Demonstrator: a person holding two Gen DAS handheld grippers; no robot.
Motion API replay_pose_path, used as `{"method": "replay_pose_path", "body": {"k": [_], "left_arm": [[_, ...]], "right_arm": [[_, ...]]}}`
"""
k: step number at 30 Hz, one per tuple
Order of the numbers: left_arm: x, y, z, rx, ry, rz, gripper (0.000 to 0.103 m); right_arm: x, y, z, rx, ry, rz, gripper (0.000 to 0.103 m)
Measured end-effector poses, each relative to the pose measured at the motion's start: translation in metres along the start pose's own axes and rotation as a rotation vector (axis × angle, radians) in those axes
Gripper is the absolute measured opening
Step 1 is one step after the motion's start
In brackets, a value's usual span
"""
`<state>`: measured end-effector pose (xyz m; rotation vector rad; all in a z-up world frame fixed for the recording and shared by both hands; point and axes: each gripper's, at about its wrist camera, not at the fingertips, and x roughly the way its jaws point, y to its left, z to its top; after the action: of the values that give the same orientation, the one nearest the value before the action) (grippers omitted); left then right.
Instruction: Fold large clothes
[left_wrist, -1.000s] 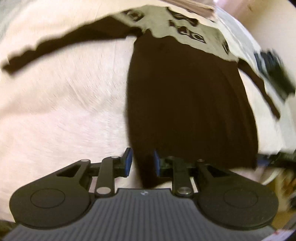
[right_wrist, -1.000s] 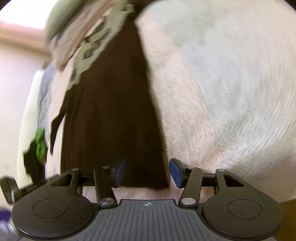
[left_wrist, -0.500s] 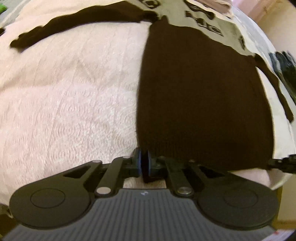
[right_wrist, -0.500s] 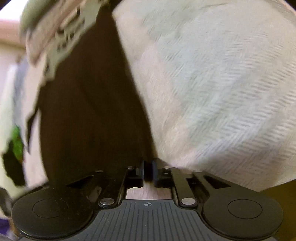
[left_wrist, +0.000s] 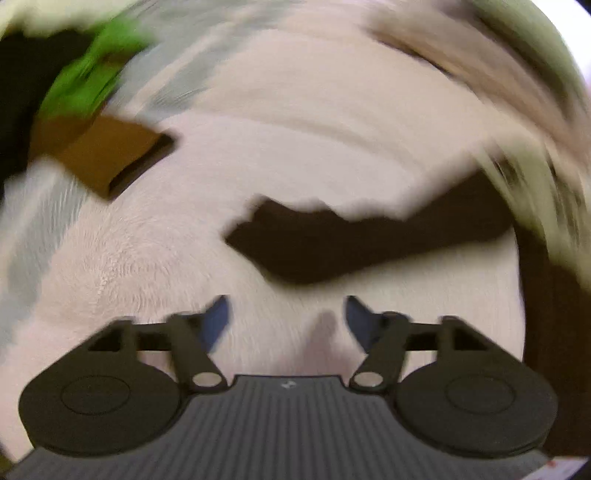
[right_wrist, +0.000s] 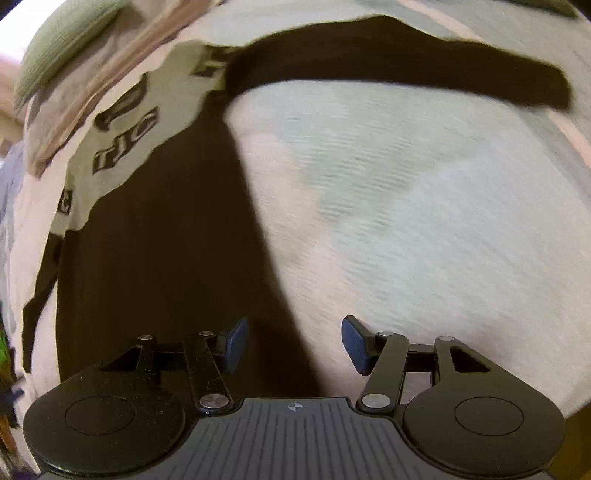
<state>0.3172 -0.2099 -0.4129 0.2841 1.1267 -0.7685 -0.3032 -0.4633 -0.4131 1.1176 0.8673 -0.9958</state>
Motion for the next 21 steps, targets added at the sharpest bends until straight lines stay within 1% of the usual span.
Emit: {"method": "replay_pose_path", "body": {"k": [1,2,3,4,6,7,8,9,11,12,13,14,15,17,19,20,21], "left_arm": [[0.010,0.015,0.013,-0.098,0.018,-0.034,0.073],[0.025,0.028,0.022,-0.202,0.046,-0.068,0.071],[0.035,0.034,0.026,-0.268,0.056,-0.090,0.066],[0.040,0.034,0.030,-0.295,0.047,-0.110,0.057],[0.043,0.032,0.036,-0.274,0.019,-0.161,0.008],[0.038,0.027,0.036,-0.235,-0.006,-0.181,0.006],[0.026,0.020,0.036,-0.162,-0.068,-0.190,0.006],[0.010,0.009,0.035,-0.066,-0.135,-0.202,0.006],[-0.019,-0.013,0.025,0.169,-0.240,-0.203,0.006],[-0.033,-0.024,0.013,0.310,-0.264,-0.207,0.007],[-0.041,-0.031,0.002,0.422,-0.256,-0.199,0.007],[-0.045,-0.035,-0.014,0.549,-0.217,-0.189,0.009],[-0.045,-0.037,-0.029,0.646,-0.165,-0.176,0.015],[-0.041,-0.028,-0.058,0.807,-0.039,-0.127,0.017],[-0.038,-0.017,-0.079,0.909,0.064,-0.089,0.017],[-0.040,-0.011,-0.087,0.942,0.090,-0.065,0.017],[-0.043,-0.006,-0.089,0.946,0.104,-0.052,0.017]], "right_arm": [[0.006,0.011,0.000,-0.021,0.006,-0.009,0.054],[0.012,0.020,-0.001,-0.042,0.016,-0.016,0.054],[0.016,0.026,-0.001,-0.055,0.022,-0.021,0.054],[0.017,0.028,-0.001,-0.066,0.028,-0.028,0.054],[0.024,0.037,0.000,-0.079,0.032,-0.052,0.054],[0.027,0.040,0.002,-0.080,0.033,-0.058,0.054],[0.028,0.041,0.002,-0.079,0.036,-0.066,0.054],[0.028,0.041,0.002,-0.077,0.038,-0.077,0.054],[0.029,0.041,0.001,-0.072,0.040,-0.092,0.054],[0.029,0.040,0.001,-0.068,0.040,-0.102,0.054],[0.028,0.039,-0.001,-0.065,0.040,-0.110,0.054],[0.028,0.038,-0.002,-0.060,0.038,-0.118,0.054],[0.028,0.038,-0.003,-0.053,0.038,-0.125,0.054],[0.028,0.038,-0.005,-0.044,0.039,-0.136,0.054],[0.027,0.038,-0.006,-0.043,0.039,-0.143,0.054],[0.027,0.038,-0.006,-0.043,0.038,-0.148,0.054],[0.026,0.037,-0.006,-0.040,0.036,-0.151,0.054]]}}
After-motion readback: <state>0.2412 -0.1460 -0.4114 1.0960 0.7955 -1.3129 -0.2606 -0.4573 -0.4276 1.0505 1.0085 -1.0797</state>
